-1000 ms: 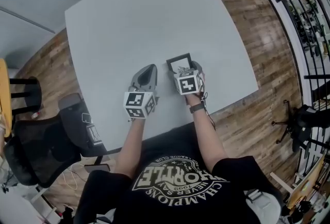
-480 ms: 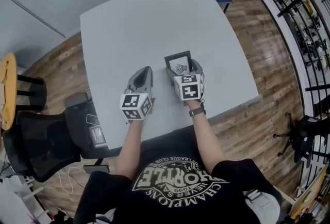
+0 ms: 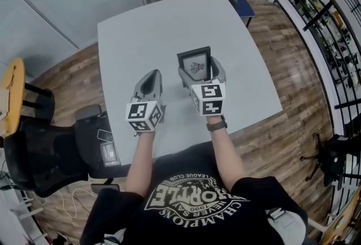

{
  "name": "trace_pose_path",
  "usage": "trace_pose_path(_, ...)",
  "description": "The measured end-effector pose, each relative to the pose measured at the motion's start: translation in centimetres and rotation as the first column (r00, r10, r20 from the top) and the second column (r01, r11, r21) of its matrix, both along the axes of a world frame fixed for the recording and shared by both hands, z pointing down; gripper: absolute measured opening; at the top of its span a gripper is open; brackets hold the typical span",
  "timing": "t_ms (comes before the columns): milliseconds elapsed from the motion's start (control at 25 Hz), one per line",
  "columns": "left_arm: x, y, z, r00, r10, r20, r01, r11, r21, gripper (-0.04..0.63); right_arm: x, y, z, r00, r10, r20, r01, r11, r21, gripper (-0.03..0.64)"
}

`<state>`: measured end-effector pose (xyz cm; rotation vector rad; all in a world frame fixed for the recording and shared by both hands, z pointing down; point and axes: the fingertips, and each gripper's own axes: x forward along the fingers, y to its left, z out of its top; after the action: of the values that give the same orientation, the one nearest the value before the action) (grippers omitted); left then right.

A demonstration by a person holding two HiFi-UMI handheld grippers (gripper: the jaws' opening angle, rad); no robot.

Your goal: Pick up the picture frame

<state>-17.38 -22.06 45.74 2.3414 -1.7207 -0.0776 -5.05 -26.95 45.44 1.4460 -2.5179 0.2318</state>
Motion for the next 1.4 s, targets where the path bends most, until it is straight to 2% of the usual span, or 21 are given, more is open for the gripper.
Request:
trace_pose_path(160, -1.1, 0.6, -3.2, 0.999, -0.029, 0.015, 0.028, 0.998, 0.062, 0.003, -0.8, 1.1, -4.5, 0.999, -0.016, 0.047, 0.011, 0.995, 0.1, 0.491)
trace_pose_path(480, -3.0, 2.6, -8.9, 0.983, -0.132, 0.126, 0.114, 0.984, 0.14, 0.003, -0.2, 2.9, -10.0, 0.997, -0.006, 0.076, -0.011, 0.974, 0.225, 0.489)
trace_pose_path(640, -2.7, 3.7, -9.9, 0.977, -0.152, 0.149, 0.129, 0.98, 0.153, 0.003, 0.9, 2.9, -10.3, 0.997, 0.04, 0.065, -0.054, 0.969, 0.242, 0.489)
trace_pose_path(800, -1.6, 4.2, -10.0, 0.979, -0.139, 0.151, 0.115, 0.982, 0.152, 0.003, 1.8, 2.7, -10.4, 0.996, 0.069, 0.064, -0.083, 0.967, 0.241, 0.489)
trace_pose_path(960, -1.0, 4.2, -10.0, 0.979, -0.126, 0.16, 0.101, 0.983, 0.155, 0.003, 2.2, 2.4, -10.4, 0.995, 0.08, 0.06, -0.092, 0.966, 0.243, 0.489)
trace_pose_path(1400, -1.4, 3.9, -10.6, 0.975, -0.155, 0.159, 0.131, 0.98, 0.152, 0.003, 2.5, 2.7, -9.6, 0.996, 0.083, 0.037, -0.089, 0.969, 0.229, 0.488)
